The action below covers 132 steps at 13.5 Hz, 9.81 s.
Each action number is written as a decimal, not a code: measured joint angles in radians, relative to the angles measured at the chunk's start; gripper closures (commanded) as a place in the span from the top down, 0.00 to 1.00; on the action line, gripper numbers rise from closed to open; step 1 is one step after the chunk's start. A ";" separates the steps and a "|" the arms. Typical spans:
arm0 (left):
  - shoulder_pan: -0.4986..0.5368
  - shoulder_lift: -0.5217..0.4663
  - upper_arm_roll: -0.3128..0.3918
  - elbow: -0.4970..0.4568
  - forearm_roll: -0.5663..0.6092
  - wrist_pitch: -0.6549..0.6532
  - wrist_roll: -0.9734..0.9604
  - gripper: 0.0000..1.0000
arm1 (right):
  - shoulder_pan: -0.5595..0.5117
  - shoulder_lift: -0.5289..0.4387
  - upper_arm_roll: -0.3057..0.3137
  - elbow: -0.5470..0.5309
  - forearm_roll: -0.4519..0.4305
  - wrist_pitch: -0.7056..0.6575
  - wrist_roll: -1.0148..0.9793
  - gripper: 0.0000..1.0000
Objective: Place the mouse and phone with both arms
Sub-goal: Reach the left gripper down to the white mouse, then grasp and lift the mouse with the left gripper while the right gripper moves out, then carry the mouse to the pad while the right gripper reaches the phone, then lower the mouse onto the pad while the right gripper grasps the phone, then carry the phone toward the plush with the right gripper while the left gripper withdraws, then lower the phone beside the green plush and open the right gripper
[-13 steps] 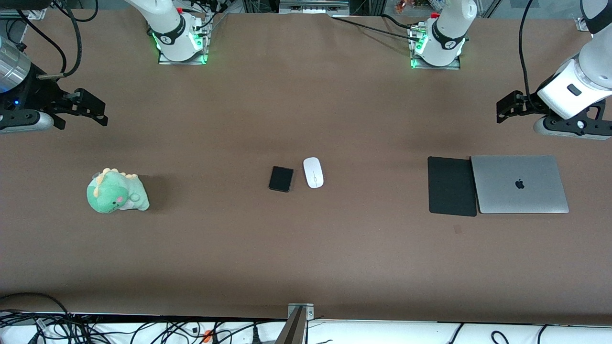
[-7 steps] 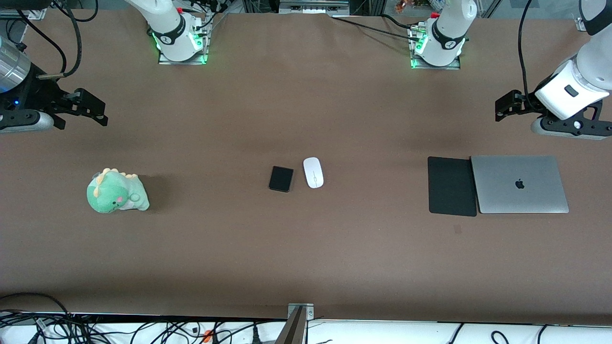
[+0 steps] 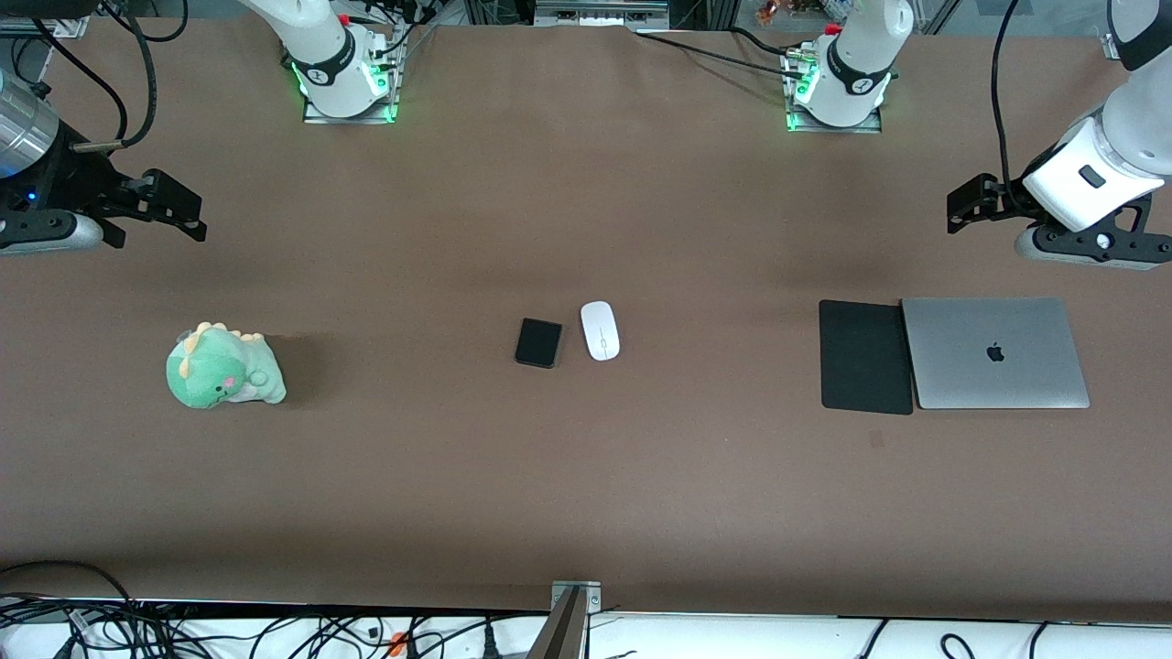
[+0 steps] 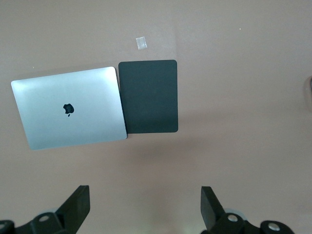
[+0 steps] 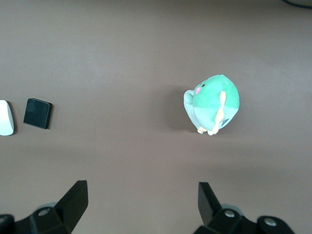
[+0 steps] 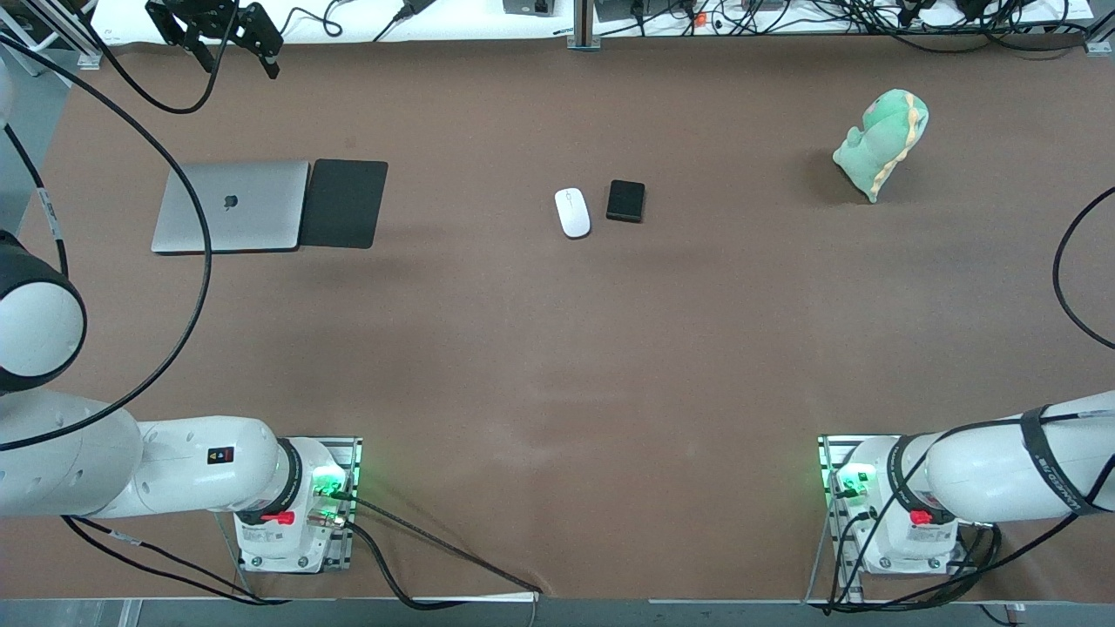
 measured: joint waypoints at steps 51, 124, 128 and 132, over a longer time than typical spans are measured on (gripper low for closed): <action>-0.149 0.599 -0.169 0.191 0.272 0.261 -0.469 0.42 | 0.072 0.233 0.005 -0.001 0.017 0.035 0.045 1.00; -0.150 -0.042 0.184 -0.071 0.032 0.148 -0.091 1.00 | 0.194 0.554 -0.155 -0.355 0.137 0.770 -0.021 0.75; -0.150 -0.041 0.184 -0.064 0.032 0.148 -0.091 1.00 | 0.193 0.556 -0.153 -0.370 0.162 0.799 -0.027 1.00; -0.150 -0.040 0.184 -0.062 0.032 0.148 -0.090 1.00 | 0.194 0.528 -0.150 -0.360 0.163 0.810 -0.027 1.00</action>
